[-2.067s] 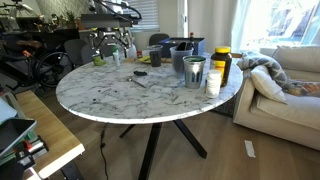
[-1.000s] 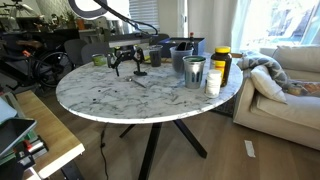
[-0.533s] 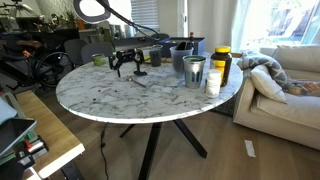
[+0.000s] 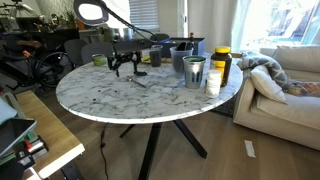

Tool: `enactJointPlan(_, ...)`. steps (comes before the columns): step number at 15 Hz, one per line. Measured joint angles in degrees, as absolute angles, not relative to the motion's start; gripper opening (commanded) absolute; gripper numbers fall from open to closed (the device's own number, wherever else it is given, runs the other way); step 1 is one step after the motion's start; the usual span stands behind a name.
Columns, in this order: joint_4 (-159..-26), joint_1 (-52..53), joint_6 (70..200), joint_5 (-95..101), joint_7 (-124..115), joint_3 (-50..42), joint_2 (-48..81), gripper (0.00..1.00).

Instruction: Put the spoon in the large plastic cup

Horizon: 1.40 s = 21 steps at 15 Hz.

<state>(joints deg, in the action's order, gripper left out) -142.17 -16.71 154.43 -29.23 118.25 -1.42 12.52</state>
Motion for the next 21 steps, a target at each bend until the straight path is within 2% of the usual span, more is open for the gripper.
enactJointPlan(1,-142.1,-16.9,154.5,-29.6,118.9,-1.4,12.8,0.83)
enactJointPlan(3,-141.8,-17.4,154.8,-29.9,119.8,-1.4,13.7,0.73)
enactJointPlan(4,-141.6,-17.7,155.1,-30.0,120.0,-1.4,14.1,0.74)
enactJointPlan(5,-141.4,-18.0,155.5,-30.2,120.5,-1.4,14.7,0.68)
enactJointPlan(6,-141.2,-18.2,155.9,-30.5,120.8,-1.4,15.2,0.68)
enactJointPlan(7,-140.9,-18.4,156.1,-30.7,120.8,-1.4,15.8,0.63)
enactJointPlan(8,-140.7,-18.6,156.3,-30.8,120.8,-1.4,16.3,0.51)
enactJointPlan(9,-140.4,-18.7,156.3,-30.9,120.8,-1.4,16.8,0.5)
enactJointPlan(10,-140.1,-18.8,156.3,-30.9,120.8,-1.4,17.2,0.41)
enactJointPlan(11,-139.8,-19.0,156.3,-30.9,120.8,-1.4,17.6,0.36)
enactJointPlan(12,-139.6,-19.1,156.3,-30.9,120.8,-1.3,18.0,0.19)
enactJointPlan(14,-139.2,-19.7,156.3,-30.9,120.8,-0.9,18.5,0.04)
enactJointPlan(16,-139.1,-20.3,156.3,-30.9,120.8,-0.5,18.5,0.0)
enactJointPlan(21,-138.5,-23.0,154.2,-37.8,124.2,2.9,17.3,0.02)
